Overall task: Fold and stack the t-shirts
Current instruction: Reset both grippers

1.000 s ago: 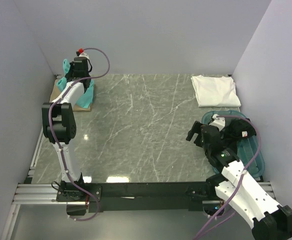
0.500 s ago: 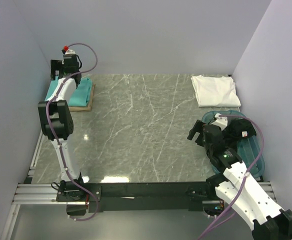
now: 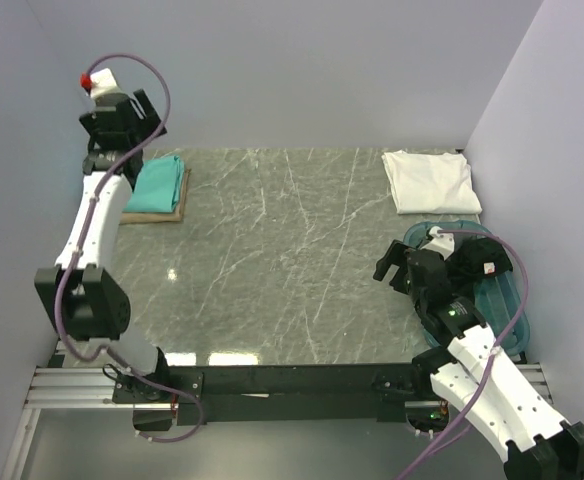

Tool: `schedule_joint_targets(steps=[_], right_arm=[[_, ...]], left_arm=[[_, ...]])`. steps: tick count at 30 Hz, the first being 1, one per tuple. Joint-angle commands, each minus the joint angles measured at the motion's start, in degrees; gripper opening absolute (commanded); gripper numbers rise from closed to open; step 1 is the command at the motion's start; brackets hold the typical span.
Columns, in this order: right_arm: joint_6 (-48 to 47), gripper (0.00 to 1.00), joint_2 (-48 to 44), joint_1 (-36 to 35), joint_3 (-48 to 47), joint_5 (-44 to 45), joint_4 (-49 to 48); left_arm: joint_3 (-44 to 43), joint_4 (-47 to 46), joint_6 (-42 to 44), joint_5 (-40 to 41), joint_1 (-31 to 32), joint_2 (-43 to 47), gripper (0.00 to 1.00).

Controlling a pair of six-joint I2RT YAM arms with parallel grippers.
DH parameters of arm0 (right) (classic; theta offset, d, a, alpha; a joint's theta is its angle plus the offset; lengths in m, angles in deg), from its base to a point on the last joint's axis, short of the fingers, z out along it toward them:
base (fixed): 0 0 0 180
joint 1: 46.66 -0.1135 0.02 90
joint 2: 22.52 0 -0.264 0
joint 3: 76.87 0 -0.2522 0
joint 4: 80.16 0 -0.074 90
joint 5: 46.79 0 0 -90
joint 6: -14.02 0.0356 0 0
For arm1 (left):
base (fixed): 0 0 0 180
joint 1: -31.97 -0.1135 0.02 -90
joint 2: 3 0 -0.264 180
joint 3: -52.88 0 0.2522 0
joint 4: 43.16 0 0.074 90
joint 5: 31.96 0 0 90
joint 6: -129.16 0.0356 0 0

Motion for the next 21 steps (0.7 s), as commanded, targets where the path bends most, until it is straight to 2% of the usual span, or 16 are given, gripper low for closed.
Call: schedule_joint_targets(steps=[1,2,3,5,8,11,15,21], right_arm=[[0.9,1.0,-0.9,0.3,-1.4,-1.5,-2.7],[1.0,1.0,-1.0,0.3,-1.2,-1.6,-3.1],[1.2,1.0,-1.2,0.3,-1.0,-2.1,-3.3],[1.1,1.0,-1.6,0.4,-0.4,-2.3,-3.6],[0.7,1.0,-1.9,0.4,0.2,-1.9,-3.5],[0.4,1.0,-2.1,0.4,0.9,-2.0,-3.8],[0.0,1.0,-1.8,0.4,1.9,-2.7,-5.7],[0.4,1.0,-0.3,0.3,1.0,-3.4,-6.3]], left_arm=[[9.6,4.9,-12.6,2.0,5.8,5.7,0.99],[13.2,4.1,-14.3,3.4,7.5,10.4,1.0],[21.3,1.5,-17.1,4.1,11.4,13.0,1.0],[32.2,-1.1,-19.8,3.2,14.9,20.2,0.99],[42.0,-3.3,-24.8,3.6,19.4,27.5,1.0],[45.0,-0.8,-26.0,6.7,20.4,31.6,0.99],[44.1,3.5,-26.3,8.9,20.5,33.6,0.99],[45.2,3.6,-26.0,8.1,20.5,37.1,0.99]])
